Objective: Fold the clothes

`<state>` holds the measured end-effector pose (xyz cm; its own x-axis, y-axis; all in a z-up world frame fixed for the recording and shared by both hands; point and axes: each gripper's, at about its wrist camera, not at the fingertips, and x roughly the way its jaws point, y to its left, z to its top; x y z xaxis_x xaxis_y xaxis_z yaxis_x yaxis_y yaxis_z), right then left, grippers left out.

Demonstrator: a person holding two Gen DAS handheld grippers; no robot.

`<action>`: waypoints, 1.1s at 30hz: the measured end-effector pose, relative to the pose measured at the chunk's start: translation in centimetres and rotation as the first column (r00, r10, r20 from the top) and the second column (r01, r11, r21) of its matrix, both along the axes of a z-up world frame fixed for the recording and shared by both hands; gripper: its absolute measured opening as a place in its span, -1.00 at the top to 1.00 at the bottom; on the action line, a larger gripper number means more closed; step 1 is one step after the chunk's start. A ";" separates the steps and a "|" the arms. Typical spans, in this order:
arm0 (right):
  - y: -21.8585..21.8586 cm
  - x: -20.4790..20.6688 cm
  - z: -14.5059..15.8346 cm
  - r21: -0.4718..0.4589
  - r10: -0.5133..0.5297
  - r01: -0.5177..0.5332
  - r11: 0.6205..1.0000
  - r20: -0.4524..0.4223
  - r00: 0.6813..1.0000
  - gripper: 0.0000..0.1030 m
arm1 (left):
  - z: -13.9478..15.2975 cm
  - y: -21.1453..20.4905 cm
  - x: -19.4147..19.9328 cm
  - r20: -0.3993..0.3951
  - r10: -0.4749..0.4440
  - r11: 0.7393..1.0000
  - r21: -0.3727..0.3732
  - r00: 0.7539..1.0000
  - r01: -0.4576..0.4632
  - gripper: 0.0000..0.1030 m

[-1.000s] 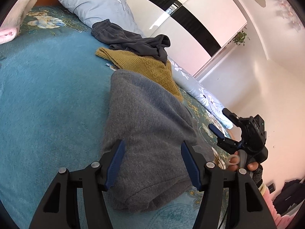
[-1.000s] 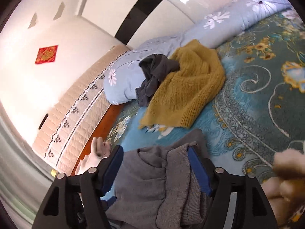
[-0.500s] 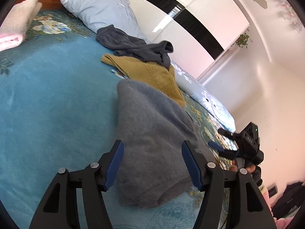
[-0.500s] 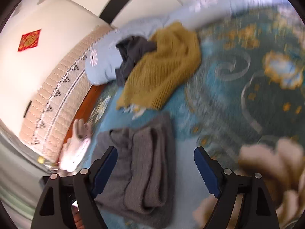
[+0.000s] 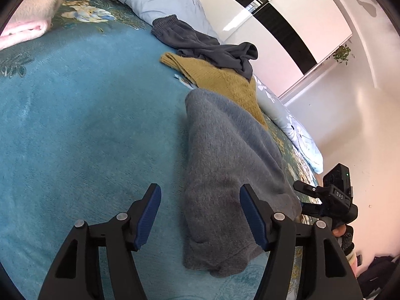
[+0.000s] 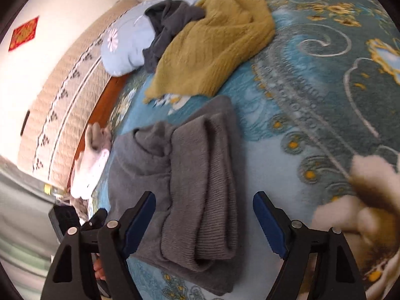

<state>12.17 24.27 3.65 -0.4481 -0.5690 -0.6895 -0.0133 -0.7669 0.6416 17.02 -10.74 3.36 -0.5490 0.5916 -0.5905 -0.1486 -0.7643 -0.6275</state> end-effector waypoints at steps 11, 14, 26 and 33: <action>1.5 0.1 -1.1 -0.052 -0.073 0.075 0.996 0.036 0.997 0.15 | 0.1 1.6 -3.0 0.069 -0.072 0.997 0.018 0.995 0.071 -0.29; 0.7 0.0 -0.9 -0.084 -0.032 0.034 0.996 0.024 0.999 0.15 | 0.0 2.1 -4.0 0.091 -0.086 0.996 0.016 0.992 0.085 -0.29; 0.3 -0.8 -1.3 -0.076 -0.030 0.033 0.997 0.034 0.999 0.21 | -0.7 2.9 -4.8 0.079 -0.108 0.994 0.016 0.991 0.108 0.03; -0.2 -0.5 -0.6 -0.120 -0.059 0.057 0.991 -0.018 0.998 0.35 | 0.4 2.9 -3.6 -0.007 -0.124 0.991 -0.043 0.992 0.124 0.40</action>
